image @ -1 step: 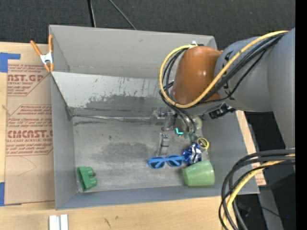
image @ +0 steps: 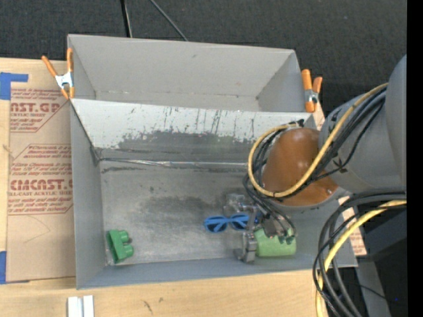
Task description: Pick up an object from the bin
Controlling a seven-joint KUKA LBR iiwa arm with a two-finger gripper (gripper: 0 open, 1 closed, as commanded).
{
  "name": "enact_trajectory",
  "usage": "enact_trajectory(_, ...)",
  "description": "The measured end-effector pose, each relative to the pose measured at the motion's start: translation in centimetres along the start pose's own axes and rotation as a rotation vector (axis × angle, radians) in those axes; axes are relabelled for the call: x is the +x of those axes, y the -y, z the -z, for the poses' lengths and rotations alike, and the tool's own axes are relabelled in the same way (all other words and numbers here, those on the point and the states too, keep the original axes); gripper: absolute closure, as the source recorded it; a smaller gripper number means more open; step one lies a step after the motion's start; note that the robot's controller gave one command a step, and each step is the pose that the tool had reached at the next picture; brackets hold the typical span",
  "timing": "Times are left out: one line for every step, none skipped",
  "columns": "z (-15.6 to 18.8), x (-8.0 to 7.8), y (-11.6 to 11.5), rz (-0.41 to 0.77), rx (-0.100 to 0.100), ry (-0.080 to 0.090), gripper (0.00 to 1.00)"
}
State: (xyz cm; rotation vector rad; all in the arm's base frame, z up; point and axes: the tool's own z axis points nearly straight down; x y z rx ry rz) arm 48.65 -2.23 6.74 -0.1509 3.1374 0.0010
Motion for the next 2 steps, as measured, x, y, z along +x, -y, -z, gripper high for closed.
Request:
enact_trajectory(0.2, -0.2, -0.2, 0.004, 0.000, 0.000, 1.00)
enact_trajectory(15.0, -4.2, 0.9, -0.075, 0.002, 0.010, 1.00)
